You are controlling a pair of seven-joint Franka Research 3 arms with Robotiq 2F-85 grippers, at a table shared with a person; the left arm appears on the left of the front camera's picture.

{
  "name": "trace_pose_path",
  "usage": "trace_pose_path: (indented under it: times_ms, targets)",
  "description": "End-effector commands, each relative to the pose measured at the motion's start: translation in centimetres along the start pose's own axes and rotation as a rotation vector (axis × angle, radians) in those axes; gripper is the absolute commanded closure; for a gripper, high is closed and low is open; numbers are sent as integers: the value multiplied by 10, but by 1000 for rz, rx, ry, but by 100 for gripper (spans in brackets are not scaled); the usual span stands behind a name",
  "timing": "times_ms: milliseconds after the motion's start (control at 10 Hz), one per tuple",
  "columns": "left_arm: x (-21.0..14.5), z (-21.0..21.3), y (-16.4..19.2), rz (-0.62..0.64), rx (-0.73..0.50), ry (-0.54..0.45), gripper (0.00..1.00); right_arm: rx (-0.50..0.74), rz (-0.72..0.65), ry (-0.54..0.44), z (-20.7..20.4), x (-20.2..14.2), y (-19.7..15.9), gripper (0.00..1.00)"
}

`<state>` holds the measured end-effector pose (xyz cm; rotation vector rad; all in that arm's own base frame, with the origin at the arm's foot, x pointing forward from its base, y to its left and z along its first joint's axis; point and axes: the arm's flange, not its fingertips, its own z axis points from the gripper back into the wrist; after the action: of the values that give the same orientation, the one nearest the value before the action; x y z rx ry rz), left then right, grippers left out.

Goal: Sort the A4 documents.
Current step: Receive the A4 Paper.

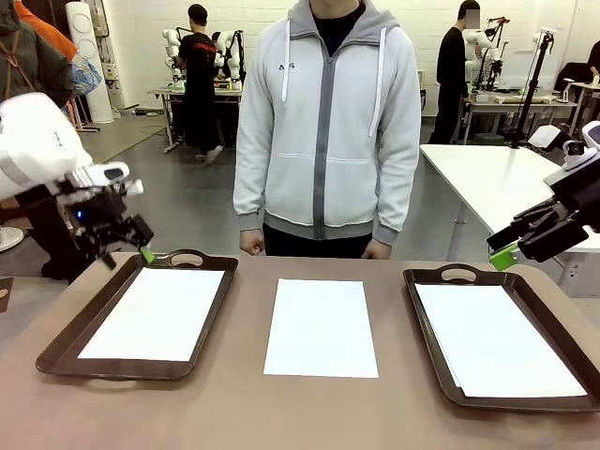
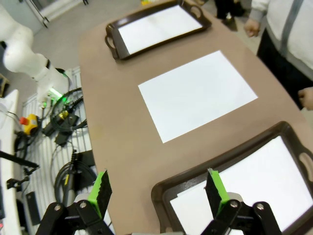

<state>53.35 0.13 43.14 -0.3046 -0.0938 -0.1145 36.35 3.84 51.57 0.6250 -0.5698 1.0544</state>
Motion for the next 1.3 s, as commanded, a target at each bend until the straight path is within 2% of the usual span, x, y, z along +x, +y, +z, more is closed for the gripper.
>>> trace_pose_path:
  times_ms: [0, 100, 200, 400, 600, 700, 800, 1000, 1200]
  targets:
    - [-57, 36, -26, -76, 29, -207, 0, 3, 0, 6, -1, -1, 1, 0]
    - [-82, 52, -36, -129, 14, -302, 0, 3, 0, 6, -1, -1, 1, 0]
    - [-99, 62, -40, -258, -15, -369, 0, 3, 0, 6, -1, -1, 1, 0]
    - [-120, 84, -18, -366, -191, -405, 0, 3, 0, 6, -1, -1, 1, 0]
    - [-141, 102, 3, -420, -251, -493, 0, 3, 0, 6, -1, -1, 1, 0]
    - [-150, 112, 4, -458, -219, -515, 0, 3, 0, 6, -1, -1, 1, 0]
    - [-156, 119, -3, -504, -181, -519, 0, 3, 0, 6, -1, -1, 1, 0]
    - [-153, 123, -19, -599, -146, -443, 0, 3, 0, 6, -1, -1, 1, 0]
    - [-148, 121, -24, -610, -139, -414, 0, 3, 0, 6, -1, -1, 1, 0]
